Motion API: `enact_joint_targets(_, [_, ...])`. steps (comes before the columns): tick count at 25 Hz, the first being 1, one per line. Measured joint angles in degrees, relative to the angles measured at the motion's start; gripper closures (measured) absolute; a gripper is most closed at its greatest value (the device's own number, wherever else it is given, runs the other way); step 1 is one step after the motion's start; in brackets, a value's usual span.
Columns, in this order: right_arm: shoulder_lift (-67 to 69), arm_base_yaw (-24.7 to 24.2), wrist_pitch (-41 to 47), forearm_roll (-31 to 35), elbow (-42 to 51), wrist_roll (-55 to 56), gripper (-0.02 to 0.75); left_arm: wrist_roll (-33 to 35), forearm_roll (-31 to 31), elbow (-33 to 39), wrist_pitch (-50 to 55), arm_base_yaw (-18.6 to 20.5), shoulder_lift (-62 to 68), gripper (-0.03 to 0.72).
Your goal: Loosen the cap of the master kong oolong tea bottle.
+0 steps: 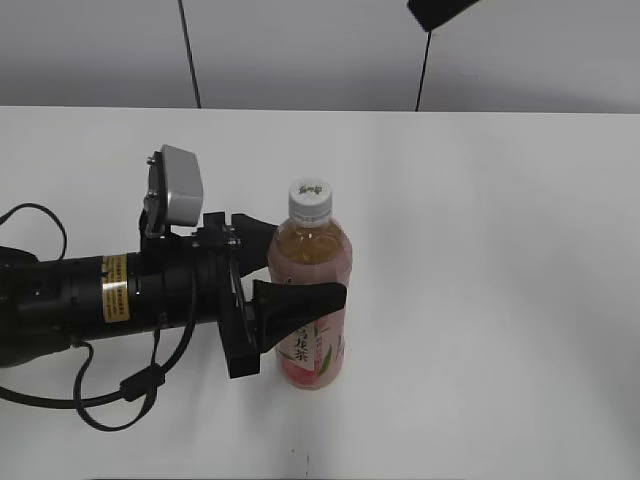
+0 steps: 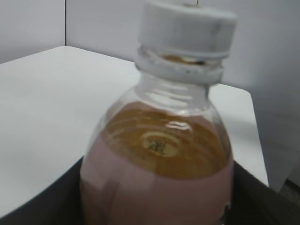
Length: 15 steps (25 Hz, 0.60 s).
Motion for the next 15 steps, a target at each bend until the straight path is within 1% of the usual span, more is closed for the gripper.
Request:
enact_joint_targets(3, [1.6,2.3,0.2,-1.6,0.0,0.0,0.463,-0.7,1.6,-0.2,-0.1,0.0,-0.1,0.223])
enact_joint_targets(9, [4.4,6.5,0.5,-3.0,-2.4,0.2,0.405,-1.0,2.1,-0.3,-0.1,0.0,-0.1,0.223])
enact_joint_targets(11, [5.7,8.0,0.5,-3.8,-4.4,2.0,0.394,-1.1,2.1,-0.3,-0.1,0.0,-0.1,0.223])
enact_joint_targets(15, [8.7,11.9,0.5,-8.1,-6.9,8.1,0.388,-1.1,2.1,-0.3,-0.1,0.0,-0.1,0.223])
